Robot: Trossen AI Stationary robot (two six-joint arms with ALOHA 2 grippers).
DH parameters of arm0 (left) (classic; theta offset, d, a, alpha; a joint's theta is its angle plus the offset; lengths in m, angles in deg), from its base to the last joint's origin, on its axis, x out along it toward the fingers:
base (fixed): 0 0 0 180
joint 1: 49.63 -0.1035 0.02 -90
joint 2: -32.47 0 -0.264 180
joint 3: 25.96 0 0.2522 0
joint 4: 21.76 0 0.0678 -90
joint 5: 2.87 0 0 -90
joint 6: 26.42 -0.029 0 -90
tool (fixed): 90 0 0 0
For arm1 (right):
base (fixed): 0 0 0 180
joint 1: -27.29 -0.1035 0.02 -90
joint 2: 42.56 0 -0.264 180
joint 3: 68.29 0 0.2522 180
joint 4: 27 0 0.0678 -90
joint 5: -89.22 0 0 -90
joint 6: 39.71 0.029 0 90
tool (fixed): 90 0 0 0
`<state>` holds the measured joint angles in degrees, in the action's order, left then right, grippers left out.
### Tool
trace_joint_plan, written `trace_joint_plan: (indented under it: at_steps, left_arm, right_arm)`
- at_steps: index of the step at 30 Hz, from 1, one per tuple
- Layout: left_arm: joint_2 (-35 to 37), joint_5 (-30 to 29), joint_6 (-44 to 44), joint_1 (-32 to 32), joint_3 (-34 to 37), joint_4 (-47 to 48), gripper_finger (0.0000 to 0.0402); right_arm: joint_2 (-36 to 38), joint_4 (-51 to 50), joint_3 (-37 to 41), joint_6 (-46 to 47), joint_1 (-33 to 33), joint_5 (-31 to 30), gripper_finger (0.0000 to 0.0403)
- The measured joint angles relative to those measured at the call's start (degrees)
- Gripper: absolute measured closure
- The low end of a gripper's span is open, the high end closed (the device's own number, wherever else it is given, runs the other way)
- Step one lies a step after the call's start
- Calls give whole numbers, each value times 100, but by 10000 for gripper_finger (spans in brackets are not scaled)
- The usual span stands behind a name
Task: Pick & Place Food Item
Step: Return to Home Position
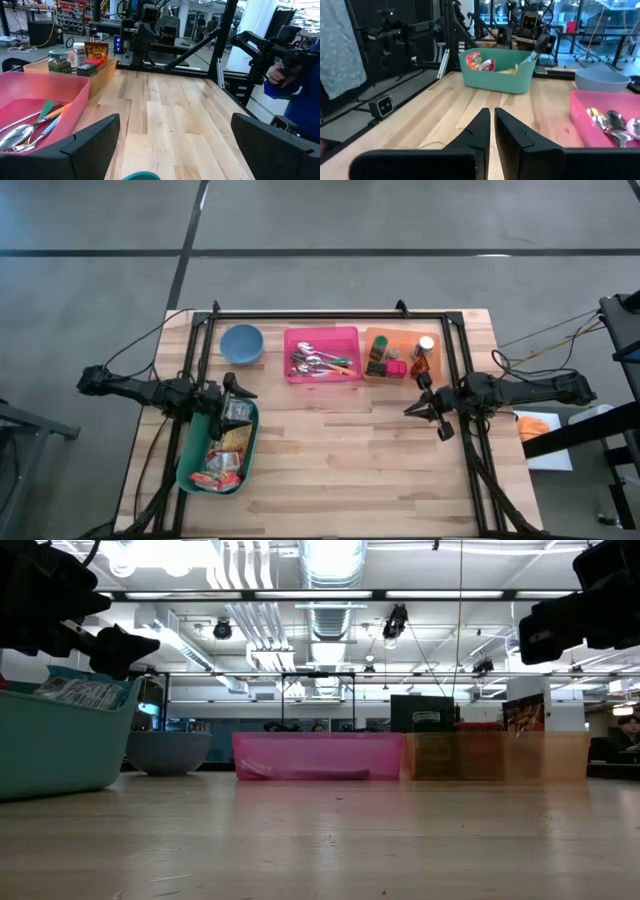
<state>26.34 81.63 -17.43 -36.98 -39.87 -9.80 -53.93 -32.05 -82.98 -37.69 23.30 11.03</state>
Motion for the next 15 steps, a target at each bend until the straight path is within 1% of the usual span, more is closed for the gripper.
trace_joint_plan:
  at_steps: [15]
  left_arm:
    - [0,0,0,0,4,2,16]
  right_arm:
    - [-43,2,0,-52,0,9,378]
